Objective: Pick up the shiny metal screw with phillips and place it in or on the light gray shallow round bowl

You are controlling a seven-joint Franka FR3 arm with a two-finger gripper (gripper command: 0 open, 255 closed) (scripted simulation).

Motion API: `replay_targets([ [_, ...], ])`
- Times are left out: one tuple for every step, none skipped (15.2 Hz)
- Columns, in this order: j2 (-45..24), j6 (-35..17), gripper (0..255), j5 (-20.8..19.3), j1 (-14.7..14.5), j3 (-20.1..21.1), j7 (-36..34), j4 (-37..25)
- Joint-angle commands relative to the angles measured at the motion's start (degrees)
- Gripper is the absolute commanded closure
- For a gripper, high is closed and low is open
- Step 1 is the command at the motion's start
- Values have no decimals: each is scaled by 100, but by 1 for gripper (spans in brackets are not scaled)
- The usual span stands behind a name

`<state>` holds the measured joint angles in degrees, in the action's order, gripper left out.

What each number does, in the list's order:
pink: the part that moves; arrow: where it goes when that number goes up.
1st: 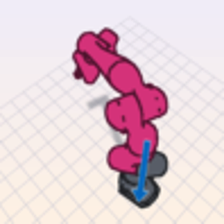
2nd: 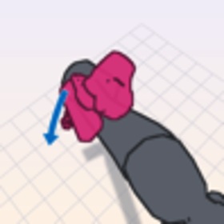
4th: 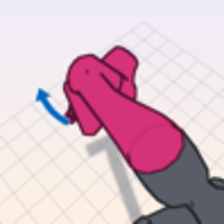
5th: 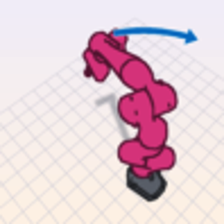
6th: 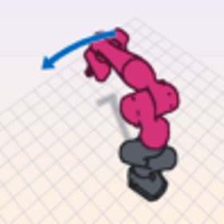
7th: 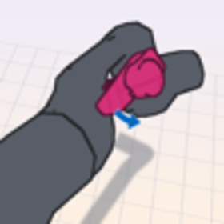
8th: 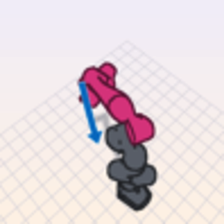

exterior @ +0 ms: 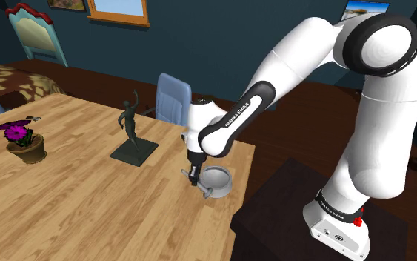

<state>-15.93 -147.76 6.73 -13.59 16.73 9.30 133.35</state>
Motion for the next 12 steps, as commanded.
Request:
replay_targets([
  [186,-6,255,109,247,-42,377,227],
  [256,-8,255,152,358,-69,547,315],
  [323,-6,255,192,467,-100,717,397],
  [385,-1,255,229,572,-137,887,473],
  [443,6,255,262,676,-177,1056,541],
  [497,16,255,292,779,-222,1225,604],
  [547,29,255,316,881,-269,1393,659],
  [592,44,255,337,982,-320,1559,708],
  [632,61,255,354,1078,-376,1724,750],
  [667,80,255,367,1171,-433,1882,784],
  [589,2,255,359,1168,-436,1884,785],
  [510,-76,255,351,1164,-440,1886,784],
])
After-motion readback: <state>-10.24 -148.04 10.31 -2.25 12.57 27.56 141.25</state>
